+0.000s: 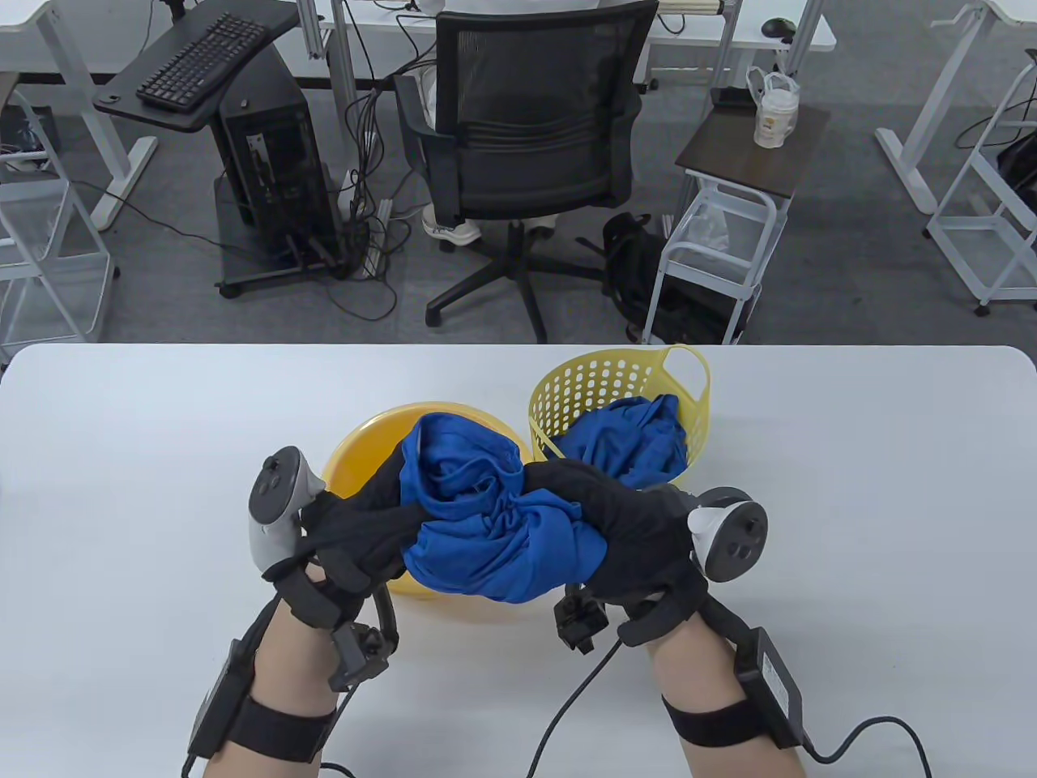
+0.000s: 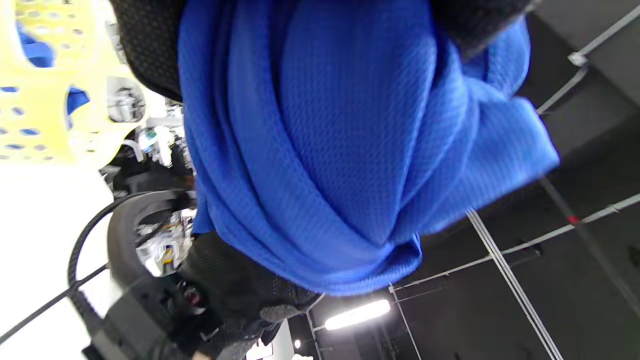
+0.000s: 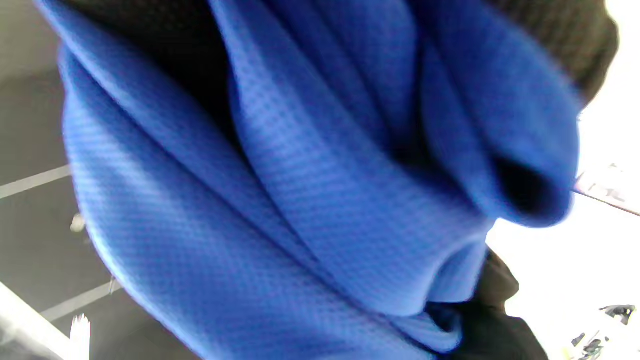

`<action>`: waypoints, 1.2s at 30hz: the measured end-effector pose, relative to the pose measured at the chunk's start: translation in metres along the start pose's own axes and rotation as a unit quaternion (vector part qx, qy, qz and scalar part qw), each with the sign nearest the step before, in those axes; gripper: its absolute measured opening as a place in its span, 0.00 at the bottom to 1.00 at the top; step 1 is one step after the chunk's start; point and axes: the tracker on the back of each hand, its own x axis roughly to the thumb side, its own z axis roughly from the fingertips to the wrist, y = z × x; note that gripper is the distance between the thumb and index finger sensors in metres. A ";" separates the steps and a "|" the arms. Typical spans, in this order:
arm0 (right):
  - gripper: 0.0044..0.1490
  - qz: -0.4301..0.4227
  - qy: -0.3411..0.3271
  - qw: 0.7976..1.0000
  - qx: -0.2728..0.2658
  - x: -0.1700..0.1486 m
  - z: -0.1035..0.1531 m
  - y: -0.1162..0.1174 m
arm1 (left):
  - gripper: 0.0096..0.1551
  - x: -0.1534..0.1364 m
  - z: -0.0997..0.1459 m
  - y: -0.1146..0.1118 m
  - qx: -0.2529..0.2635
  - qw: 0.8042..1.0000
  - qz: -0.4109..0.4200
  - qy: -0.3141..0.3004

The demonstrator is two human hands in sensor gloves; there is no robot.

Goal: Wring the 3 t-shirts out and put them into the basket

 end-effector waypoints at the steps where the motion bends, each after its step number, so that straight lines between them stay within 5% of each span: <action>1: 0.31 -0.017 0.019 1.000 -0.011 -0.004 0.001 -0.001 | 0.26 0.003 -0.001 -0.003 -0.007 1.000 -0.012 -0.011; 6: 0.31 -0.099 0.146 0.983 -0.040 -0.026 0.006 -0.005 | 0.21 0.006 -0.004 -0.012 -0.033 0.997 -0.071 -0.021; 10: 0.31 -0.033 0.153 0.987 -0.035 -0.023 0.005 -0.013 | 0.28 -0.006 -0.003 -0.012 -0.085 0.996 -0.012 0.002; 13: 0.31 0.006 0.157 0.988 -0.001 -0.018 0.003 -0.010 | 0.33 -0.011 -0.003 -0.014 -0.031 0.997 0.019 0.065; 17: 0.31 0.075 0.179 0.981 -0.014 -0.017 0.004 -0.007 | 0.25 -0.003 -0.004 -0.020 0.073 0.981 -0.164 0.072; 18: 0.30 0.077 0.182 0.980 -0.023 -0.018 0.005 -0.008 | 0.29 -0.002 -0.005 -0.022 0.082 0.974 -0.204 0.062; 20: 0.31 0.054 0.203 0.978 -0.022 -0.023 0.005 -0.012 | 0.57 0.001 -0.008 -0.029 0.031 0.958 -0.278 0.060; 22: 0.31 0.053 0.218 0.974 -0.015 -0.024 0.006 -0.014 | 0.69 0.003 -0.010 -0.035 -0.006 0.945 -0.318 0.072; 25: 0.31 0.061 0.235 0.970 -0.012 -0.025 0.006 -0.015 | 0.67 0.006 -0.013 -0.041 -0.055 0.924 -0.369 0.081; 30: 0.31 0.080 0.255 0.963 -0.026 -0.027 0.007 -0.014 | 0.74 0.002 -0.015 -0.046 -0.083 0.920 -0.369 0.098; 33: 0.32 0.084 0.299 0.949 -0.049 -0.028 0.011 -0.009 | 0.79 -0.003 -0.017 -0.049 -0.078 0.906 -0.400 0.113; 36: 0.33 0.059 0.328 0.940 -0.071 -0.030 0.014 -0.010 | 0.68 -0.005 -0.017 -0.047 -0.029 0.913 -0.395 0.095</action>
